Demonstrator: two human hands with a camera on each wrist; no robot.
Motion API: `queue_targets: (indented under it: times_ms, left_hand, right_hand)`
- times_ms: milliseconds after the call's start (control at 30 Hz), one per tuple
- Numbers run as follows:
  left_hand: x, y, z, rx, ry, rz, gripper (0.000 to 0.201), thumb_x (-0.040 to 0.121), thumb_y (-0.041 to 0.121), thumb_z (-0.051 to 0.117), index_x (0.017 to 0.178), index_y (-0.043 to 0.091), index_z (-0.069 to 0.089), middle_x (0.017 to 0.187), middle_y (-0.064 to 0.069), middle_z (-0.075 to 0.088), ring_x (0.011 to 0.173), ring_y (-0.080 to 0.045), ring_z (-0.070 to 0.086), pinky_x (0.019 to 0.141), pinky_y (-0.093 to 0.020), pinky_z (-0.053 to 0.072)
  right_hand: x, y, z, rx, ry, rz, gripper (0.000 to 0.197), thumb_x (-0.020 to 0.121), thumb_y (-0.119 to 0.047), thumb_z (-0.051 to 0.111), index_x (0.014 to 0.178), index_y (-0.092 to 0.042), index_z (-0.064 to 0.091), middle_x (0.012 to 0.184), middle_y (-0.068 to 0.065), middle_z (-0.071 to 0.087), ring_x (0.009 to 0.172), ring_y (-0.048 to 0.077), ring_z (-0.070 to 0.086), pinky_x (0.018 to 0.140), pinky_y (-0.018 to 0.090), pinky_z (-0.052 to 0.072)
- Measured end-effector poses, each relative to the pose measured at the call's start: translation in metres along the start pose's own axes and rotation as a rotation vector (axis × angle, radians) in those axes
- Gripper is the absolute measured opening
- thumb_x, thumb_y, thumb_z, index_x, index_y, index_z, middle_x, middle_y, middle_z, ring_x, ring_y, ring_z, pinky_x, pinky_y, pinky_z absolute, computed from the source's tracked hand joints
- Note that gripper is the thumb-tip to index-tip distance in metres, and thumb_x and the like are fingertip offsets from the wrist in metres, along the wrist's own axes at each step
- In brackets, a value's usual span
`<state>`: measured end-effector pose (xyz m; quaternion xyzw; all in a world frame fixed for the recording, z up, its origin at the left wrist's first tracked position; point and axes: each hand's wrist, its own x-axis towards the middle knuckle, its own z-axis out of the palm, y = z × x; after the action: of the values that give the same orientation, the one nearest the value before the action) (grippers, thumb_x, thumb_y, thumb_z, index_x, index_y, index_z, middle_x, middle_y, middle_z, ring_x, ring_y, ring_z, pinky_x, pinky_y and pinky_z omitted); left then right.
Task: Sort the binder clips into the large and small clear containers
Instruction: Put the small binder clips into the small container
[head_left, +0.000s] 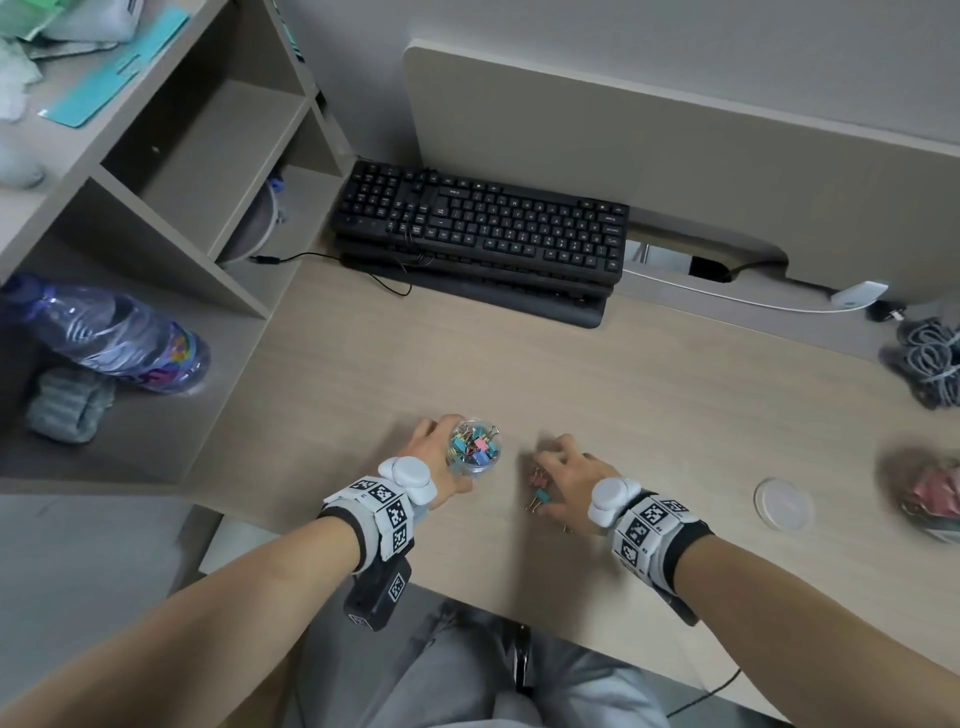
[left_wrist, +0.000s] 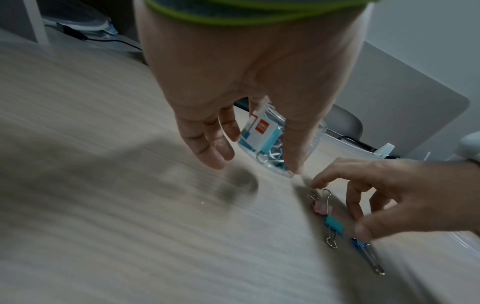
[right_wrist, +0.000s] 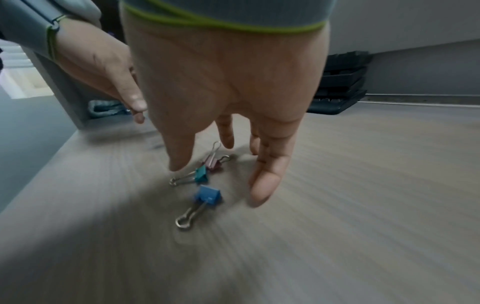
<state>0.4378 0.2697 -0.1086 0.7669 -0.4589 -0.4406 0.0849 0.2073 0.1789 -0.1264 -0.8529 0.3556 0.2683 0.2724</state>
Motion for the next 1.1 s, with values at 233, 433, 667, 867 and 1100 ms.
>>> queue_targets:
  times_ms: [233,433,667,867,1100]
  left_hand:
    - [0.009,0.012,0.001,-0.007,-0.019,0.012,0.080,0.069,0.023,0.081,0.138,0.031,0.040,0.123,0.000,0.040,0.097,-0.023,0.061,0.092,-0.033,0.051]
    - [0.014,0.016,-0.001,0.006,-0.027,0.007,0.080,0.070,0.022,0.081,0.138,0.030,0.039,0.123,-0.001,0.039,0.096,-0.025,0.063,0.091,-0.034,0.052]
    - [0.019,0.012,-0.002,0.000,-0.022,-0.012,0.084,0.067,0.024,0.082,0.139,0.031,0.039,0.124,-0.002,0.040,0.101,-0.024,0.061,0.095,-0.035,0.051]
    - [0.019,0.013,0.000,0.018,-0.030,-0.029,0.084,0.066,0.027,0.082,0.138,0.033,0.038,0.122,0.000,0.039,0.097,-0.025,0.063,0.093,-0.040,0.053]
    - [0.020,0.017,0.004,0.028,-0.037,-0.021,0.083,0.067,0.027,0.082,0.138,0.035,0.038,0.122,0.000,0.040,0.097,-0.025,0.063,0.092,-0.040,0.054]
  right_hand:
    - [0.003,-0.010,0.011,-0.184,-0.094,-0.014,0.093,0.082,0.003,0.059,0.148,-0.036,0.005,0.148,0.013,0.009,0.097,0.036,0.059,0.078,0.042,0.057]
    - [0.012,-0.014,0.007,-0.181,-0.064,-0.097,0.067,0.089,-0.001,0.054,0.143,-0.028,0.027,0.141,0.014,0.020,0.096,0.036,0.059,0.080,0.042,0.055]
    - [0.018,-0.022,0.000,-0.193,-0.144,-0.105,0.061,0.092,0.000,0.049,0.145,-0.026,0.032,0.139,0.019,0.026,0.097,0.040,0.061,0.079,0.043,0.053]
    - [0.025,-0.015,-0.003,-0.052,-0.125,0.019,0.059,0.090,-0.003,0.049,0.141,-0.028,0.034,0.140,0.015,0.029,0.099,0.040,0.061,0.075,0.039,0.051]
    - [0.016,0.010,-0.007,0.100,-0.058,0.148,0.045,0.088,0.003,0.045,0.128,-0.016,0.048,0.134,0.014,0.042,0.105,0.038,0.059,0.079,0.038,0.053]
